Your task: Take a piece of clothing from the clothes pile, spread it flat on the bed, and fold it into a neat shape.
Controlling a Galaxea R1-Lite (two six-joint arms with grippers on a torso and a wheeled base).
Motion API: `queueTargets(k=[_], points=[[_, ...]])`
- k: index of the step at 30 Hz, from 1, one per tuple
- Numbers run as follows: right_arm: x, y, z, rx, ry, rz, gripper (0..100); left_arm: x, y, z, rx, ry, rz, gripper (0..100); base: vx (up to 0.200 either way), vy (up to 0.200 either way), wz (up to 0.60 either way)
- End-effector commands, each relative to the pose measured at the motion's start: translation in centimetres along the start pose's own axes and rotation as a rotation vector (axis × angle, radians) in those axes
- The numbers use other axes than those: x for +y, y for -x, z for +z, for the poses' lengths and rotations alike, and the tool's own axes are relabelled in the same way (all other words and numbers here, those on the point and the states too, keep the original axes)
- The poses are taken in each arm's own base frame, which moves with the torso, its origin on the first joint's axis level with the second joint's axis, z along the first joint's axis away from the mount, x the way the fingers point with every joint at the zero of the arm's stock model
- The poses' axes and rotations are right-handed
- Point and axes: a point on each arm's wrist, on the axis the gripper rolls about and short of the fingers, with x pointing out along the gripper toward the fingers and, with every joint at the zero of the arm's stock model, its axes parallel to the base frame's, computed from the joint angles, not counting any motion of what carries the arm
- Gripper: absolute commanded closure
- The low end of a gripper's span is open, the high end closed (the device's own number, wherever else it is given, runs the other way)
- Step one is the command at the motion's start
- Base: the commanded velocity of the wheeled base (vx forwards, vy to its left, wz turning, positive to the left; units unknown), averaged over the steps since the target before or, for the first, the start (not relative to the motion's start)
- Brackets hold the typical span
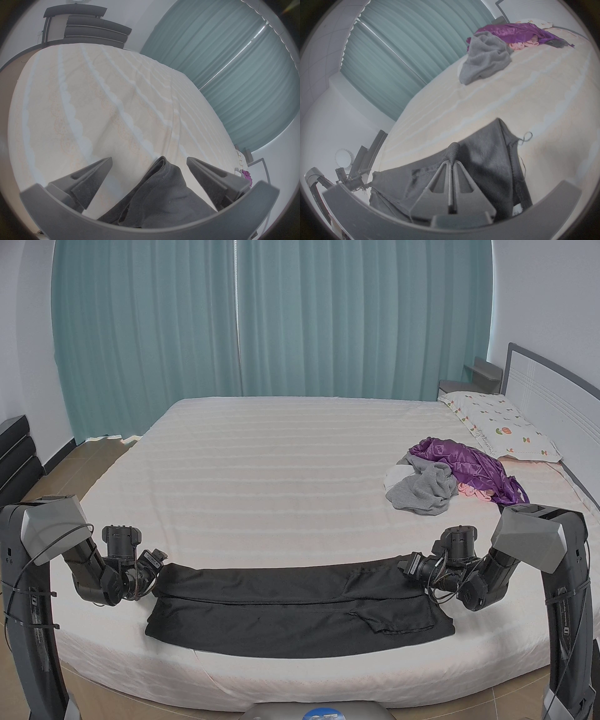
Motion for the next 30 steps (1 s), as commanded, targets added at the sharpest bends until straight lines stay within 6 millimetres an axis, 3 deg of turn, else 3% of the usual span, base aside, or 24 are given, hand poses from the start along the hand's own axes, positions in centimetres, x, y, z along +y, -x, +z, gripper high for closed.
queueTargets(k=[1,18,19,23,26,30], points=[[-0.1,0.2,0.3,-0.028,-0.005,0.011,100,0.1,0.1,0.0,0.000,0.000,0.003,0,0.000,0.000,0.00],[-1.1,-0.7,-0.1,-0.071,-0.035,-0.015,100,0.2,0.1,-0.1,0.002,-0.002,0.006,0,0.000,0.000,0.00],[-1.1,-0.7,-0.1,-0.073,-0.037,-0.017,0,0.2,0.1,-0.1,0.002,-0.004,0.006,0,0.000,0.000,0.00],[-0.7,-0.2,0.9,-0.114,-0.040,-0.008,0,0.2,0.1,0.0,0.002,-0.004,0.006,0,0.000,0.000,0.00],[1.4,1.4,2.9,-0.192,-0.035,0.011,0,0.2,0.2,0.0,0.002,-0.001,0.006,0,0.000,0.000,0.00],[3.8,2.2,3.4,-0.204,-0.003,0.043,0,0.2,0.3,0.1,0.001,0.004,0.004,0,0.000,0.000,0.00]])
